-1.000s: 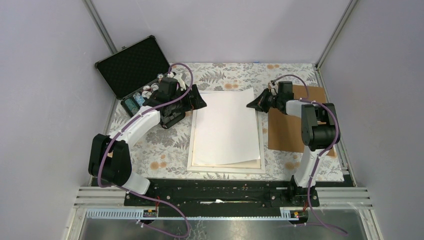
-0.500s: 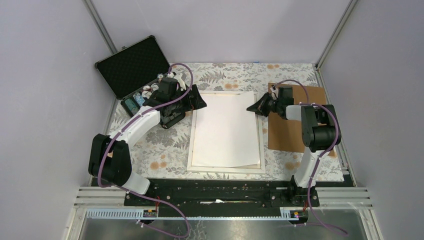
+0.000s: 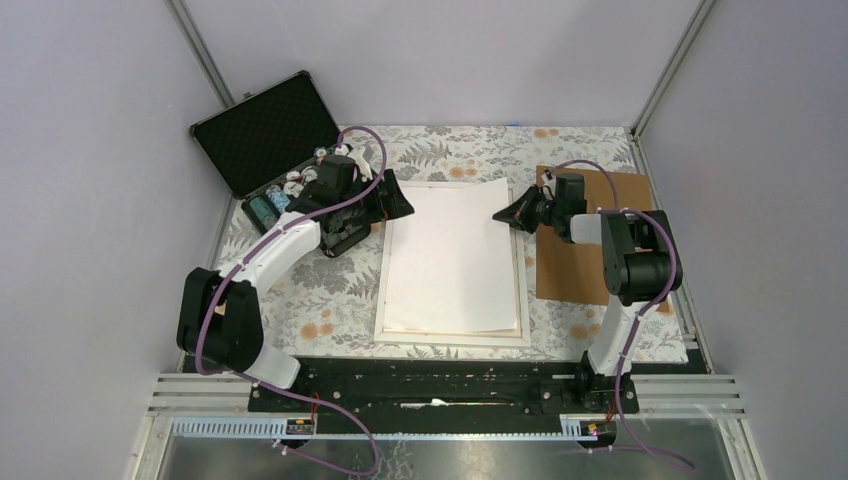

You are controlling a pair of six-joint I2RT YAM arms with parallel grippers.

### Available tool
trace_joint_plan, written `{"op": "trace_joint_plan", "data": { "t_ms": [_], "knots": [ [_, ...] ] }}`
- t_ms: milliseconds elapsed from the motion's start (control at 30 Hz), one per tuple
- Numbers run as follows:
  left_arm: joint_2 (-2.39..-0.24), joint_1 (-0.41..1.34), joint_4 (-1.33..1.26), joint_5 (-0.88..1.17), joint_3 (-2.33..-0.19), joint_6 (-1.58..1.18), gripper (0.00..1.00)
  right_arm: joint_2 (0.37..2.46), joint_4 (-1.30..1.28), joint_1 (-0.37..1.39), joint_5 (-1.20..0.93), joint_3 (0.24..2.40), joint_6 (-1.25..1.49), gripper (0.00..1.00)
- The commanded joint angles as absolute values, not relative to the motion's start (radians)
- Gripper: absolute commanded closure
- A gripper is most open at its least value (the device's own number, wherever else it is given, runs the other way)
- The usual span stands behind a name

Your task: Put the photo into the frame

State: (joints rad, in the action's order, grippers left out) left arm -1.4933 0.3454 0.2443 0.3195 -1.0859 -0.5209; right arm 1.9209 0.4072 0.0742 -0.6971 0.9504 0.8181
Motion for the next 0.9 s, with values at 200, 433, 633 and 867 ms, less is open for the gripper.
{"op": "trace_joint_plan", "data": {
  "t_ms": [200,433,633,867],
  "knots": [
    [-1.464,0.340,0.199,0.337,-1.076,-0.520,0.01,1.850,0.333,0.102,-0.650,0.993,0.740,0.75],
    [-1.457,0.340,0.198,0.339,-1.076,-0.518,0.01,1.691,-0.176,0.103,-0.392,1.126,0.510,0.30],
    [-1.443,0.342,0.189,0.346,-1.071,-0.524,0.01,1.545,-0.595,0.117,0.498,1.310,0.283,0.00],
    [-1.436,0.350,0.171,0.380,-1.065,-0.534,0.01,1.436,-0.482,0.035,0.386,1.187,0.355,0.00]
  ]
}}
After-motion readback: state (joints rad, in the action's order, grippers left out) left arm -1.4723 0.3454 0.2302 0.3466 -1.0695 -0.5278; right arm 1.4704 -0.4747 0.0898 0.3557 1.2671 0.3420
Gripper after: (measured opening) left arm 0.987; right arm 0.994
